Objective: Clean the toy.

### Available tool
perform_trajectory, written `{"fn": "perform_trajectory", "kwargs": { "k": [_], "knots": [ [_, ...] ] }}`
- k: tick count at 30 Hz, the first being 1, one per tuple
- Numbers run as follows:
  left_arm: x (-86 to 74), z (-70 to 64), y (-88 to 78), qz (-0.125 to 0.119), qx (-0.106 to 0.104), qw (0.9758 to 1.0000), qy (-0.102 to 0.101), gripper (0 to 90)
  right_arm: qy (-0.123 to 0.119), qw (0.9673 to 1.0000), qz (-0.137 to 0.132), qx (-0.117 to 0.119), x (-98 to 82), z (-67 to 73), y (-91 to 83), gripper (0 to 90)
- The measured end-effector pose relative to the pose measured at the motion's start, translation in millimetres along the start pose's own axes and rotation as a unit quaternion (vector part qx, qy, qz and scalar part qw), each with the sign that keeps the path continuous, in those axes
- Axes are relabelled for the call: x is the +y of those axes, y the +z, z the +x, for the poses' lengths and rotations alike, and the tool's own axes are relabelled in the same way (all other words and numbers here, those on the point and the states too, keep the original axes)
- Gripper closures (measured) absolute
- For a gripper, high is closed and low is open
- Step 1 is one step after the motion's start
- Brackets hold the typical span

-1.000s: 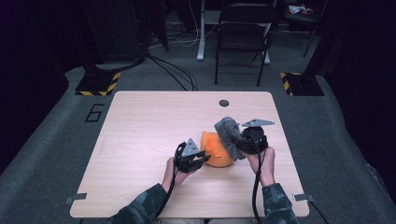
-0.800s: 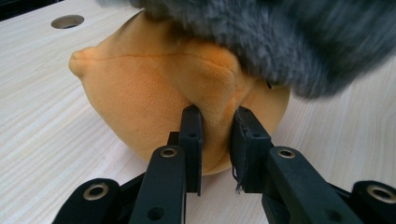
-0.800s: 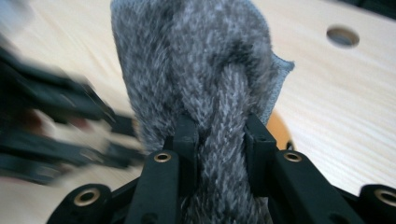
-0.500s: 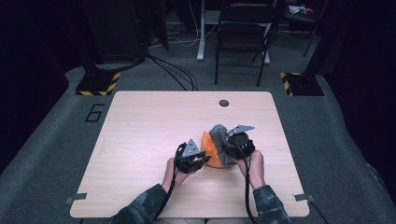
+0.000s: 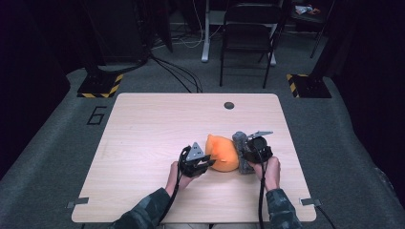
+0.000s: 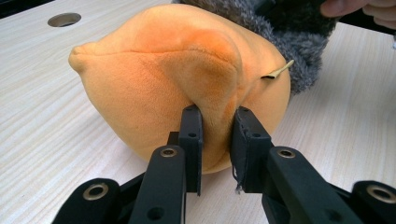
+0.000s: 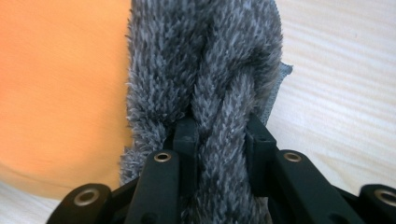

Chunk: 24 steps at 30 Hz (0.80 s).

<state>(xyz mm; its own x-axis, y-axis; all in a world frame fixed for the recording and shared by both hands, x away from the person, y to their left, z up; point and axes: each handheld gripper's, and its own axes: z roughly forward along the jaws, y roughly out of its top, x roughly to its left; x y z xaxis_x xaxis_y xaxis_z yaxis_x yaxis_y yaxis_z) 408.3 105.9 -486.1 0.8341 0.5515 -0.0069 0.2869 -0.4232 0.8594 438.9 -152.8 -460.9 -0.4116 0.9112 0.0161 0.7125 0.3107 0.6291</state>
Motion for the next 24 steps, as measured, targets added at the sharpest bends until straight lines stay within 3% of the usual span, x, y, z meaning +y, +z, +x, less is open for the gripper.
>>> {"fn": "perform_trajectory", "kwargs": {
  "k": [3, 5, 9, 12, 15, 18, 19, 22, 24],
  "knots": [
    [0.0, 0.5, 0.4, -0.001, 0.0, 1.0, -0.002, 75.4, 0.001, 0.9996, 0.02, -0.019, -5.5, -6.2, 7.8, 71.5],
    [-0.5, 1.4, 0.8, -0.003, 0.001, 1.0, -0.003, 75.5, 0.014, 0.999, 0.038, -0.021, -9.8, -8.6, 13.6, 71.5],
    [-1.2, 3.0, -0.3, -0.001, 0.001, 0.9999, -0.011, 75.5, 0.01, 0.9981, 0.056, -0.023, -12.4, -13.9, 18.8, 72.0],
    [-1.1, 3.5, -0.4, -0.002, 0.002, 0.9999, -0.012, 75.4, 0.005, 0.9989, 0.033, -0.034, -3.8, -14.2, 3.3, 72.3],
    [-1.4, 3.9, -0.2, -0.002, 0.0, 0.9999, -0.012, 75.4, 0.007, 0.9996, -0.009, -0.026, 8.2, -12.8, -20.5, 72.4],
    [-1.8, 3.7, -0.6, -0.001, 0.001, 0.9999, -0.013, 75.3, 0.011, 0.9987, -0.05, 0.003, 21.8, -2.2, -45.1, 72.4],
    [-1.8, 3.5, -0.5, -0.001, 0.001, 0.9999, -0.013, 75.3, 0.0, 0.9977, -0.065, 0.018, 26.4, 4.1, -52.8, 72.4],
    [-1.6, 3.4, -0.3, -0.002, 0.003, 0.9999, -0.013, 75.2, -0.025, 0.9965, -0.067, 0.043, 31.8, 23.0, -57.6, 72.4],
    [-1.6, 3.9, -0.1, -0.003, 0.002, 0.9999, -0.013, 74.4, -0.056, 0.9969, -0.037, 0.042, 32.1, 36.9, -48.8, 72.4]
  ]
}}
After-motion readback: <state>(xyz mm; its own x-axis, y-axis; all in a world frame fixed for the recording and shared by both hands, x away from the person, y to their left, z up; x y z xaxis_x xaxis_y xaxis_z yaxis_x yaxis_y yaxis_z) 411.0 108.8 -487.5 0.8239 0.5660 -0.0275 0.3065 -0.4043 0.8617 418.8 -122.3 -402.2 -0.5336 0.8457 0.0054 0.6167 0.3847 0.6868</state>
